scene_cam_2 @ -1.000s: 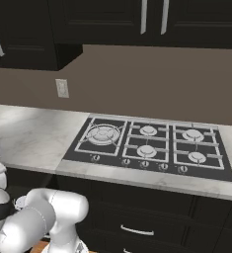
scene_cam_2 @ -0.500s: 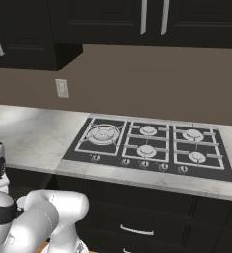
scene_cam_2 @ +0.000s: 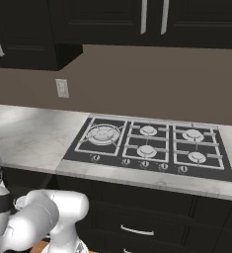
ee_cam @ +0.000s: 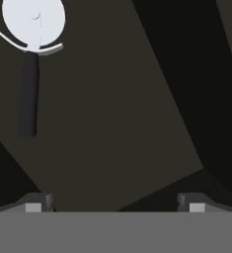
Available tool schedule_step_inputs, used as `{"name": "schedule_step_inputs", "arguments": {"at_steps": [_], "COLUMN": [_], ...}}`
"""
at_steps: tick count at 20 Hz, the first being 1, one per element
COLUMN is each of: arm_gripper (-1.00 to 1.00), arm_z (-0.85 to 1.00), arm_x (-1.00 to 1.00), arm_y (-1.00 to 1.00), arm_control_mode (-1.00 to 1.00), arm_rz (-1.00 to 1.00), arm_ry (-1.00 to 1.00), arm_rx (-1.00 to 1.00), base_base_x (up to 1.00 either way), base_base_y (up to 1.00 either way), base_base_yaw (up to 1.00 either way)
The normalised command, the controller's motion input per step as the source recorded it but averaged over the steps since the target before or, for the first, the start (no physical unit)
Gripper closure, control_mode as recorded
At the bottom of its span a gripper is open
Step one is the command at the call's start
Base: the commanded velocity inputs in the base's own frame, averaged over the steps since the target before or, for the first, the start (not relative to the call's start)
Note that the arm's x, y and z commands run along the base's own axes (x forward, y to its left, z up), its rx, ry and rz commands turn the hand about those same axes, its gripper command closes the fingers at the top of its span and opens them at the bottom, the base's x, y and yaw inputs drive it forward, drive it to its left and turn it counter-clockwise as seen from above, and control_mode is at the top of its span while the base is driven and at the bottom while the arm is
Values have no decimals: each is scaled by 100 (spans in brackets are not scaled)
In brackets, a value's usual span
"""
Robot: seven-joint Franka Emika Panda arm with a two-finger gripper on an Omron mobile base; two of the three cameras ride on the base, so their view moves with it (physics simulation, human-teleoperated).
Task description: Take the pizza cutter from the drawer on the left and place it on the dining counter for cutting.
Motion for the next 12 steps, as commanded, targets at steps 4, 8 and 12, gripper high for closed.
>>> {"name": "schedule_step_inputs", "arguments": {"at_steps": [4, 8, 12], "arm_gripper": [-100, -100, -100], "arm_z": [-14, -9, -5], "arm_x": [1, 1, 0], "arm_y": [18, 1, 0], "arm_control_mode": [-100, -100, -100], "arm_rz": [0, 0, 0], "arm_ry": [0, 0, 0], "arm_rx": [0, 0, 0], "base_base_x": [0, 0, 0], "base_base_y": [0, 0, 0], "base_base_yaw": [0, 0, 0]}}
